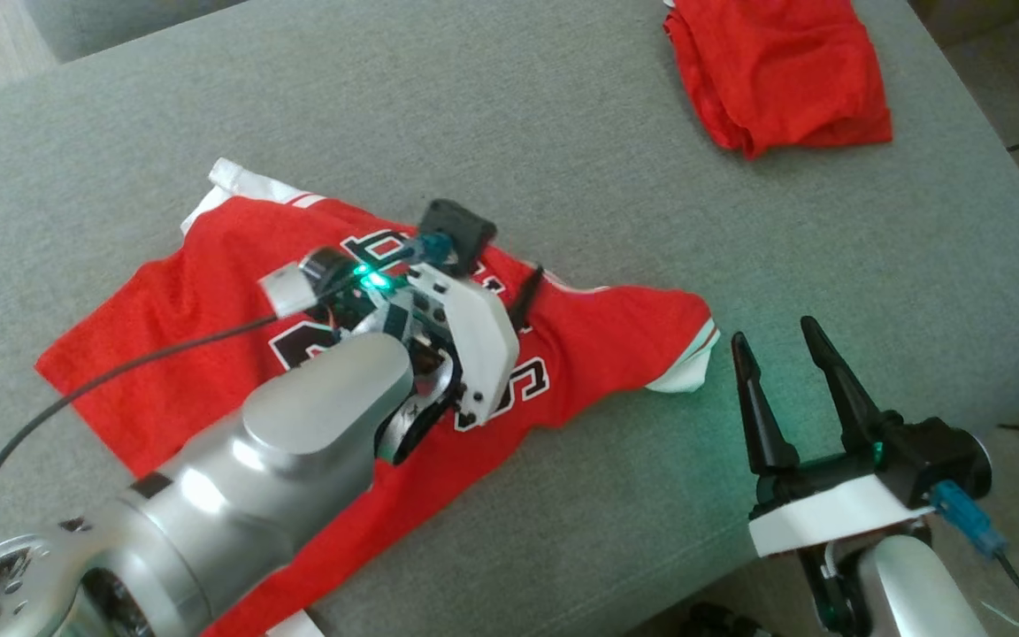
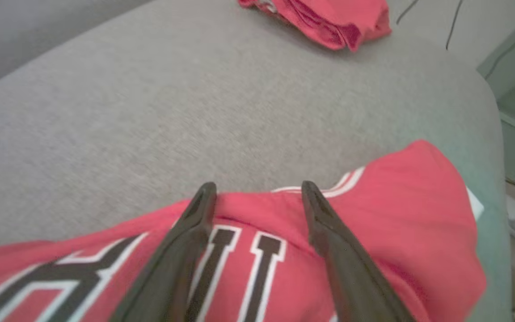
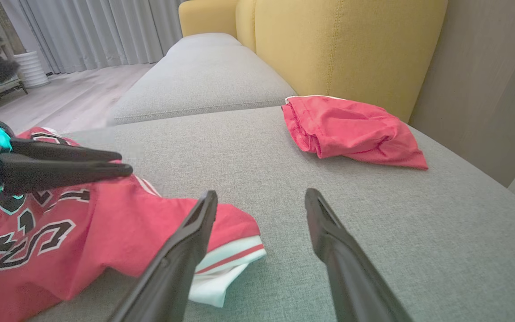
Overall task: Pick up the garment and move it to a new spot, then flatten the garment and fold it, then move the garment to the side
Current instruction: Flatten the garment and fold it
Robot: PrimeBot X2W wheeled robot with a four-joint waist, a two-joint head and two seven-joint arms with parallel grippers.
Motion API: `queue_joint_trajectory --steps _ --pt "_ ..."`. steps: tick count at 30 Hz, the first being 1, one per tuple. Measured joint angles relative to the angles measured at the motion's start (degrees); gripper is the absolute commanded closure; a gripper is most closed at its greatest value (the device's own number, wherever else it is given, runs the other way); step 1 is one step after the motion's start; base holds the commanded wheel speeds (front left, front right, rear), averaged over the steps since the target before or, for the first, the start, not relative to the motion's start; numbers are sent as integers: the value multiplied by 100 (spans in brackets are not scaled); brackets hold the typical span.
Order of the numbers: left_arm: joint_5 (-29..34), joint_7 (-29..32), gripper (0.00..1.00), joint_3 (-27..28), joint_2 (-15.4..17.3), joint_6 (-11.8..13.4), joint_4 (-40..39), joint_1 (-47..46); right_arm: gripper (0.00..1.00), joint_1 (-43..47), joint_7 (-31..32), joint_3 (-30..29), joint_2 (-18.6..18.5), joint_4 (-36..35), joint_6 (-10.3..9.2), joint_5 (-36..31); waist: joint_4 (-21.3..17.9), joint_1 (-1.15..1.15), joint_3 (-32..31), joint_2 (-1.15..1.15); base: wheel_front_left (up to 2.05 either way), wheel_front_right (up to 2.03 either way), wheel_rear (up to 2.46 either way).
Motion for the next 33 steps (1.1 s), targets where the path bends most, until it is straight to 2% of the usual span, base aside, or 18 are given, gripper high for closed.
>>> queue_joint_trajectory --steps 9,11,16,22,26,30,33 --pt "119 832 0 -130 62 -530 64 32 0 -1 0 -8 0 -1 -1 -1 16 0 27 0 0 0 0" --pt "186 856 100 -131 67 -583 -7 48 0 0 0 -52 0 0 -1 -23 48 0 24 0 0 0 0" --pt "263 892 100 -134 127 -691 -238 244 0 4 0 -116 0 1 0 -51 149 0 -3 0 0 0 0" --pt "316 828 100 -135 208 -667 -504 414 0 6 0 -159 0 0 -1 -54 283 0 -30 0 0 0 0" --pt "382 252 100 91 257 -312 -748 556 0 10 -1 -194 0 -1 0 -111 392 0 -47 0 0 0 0" --pt "641 -602 100 589 283 226 -876 454 0 9 -1 -187 0 -2 0 -153 458 0 -40 0 0 0 0" --pt "809 -1040 100 832 337 455 -789 258 0 7 0 -168 0 -11 -1 -153 454 0 4 0 0 0 0"
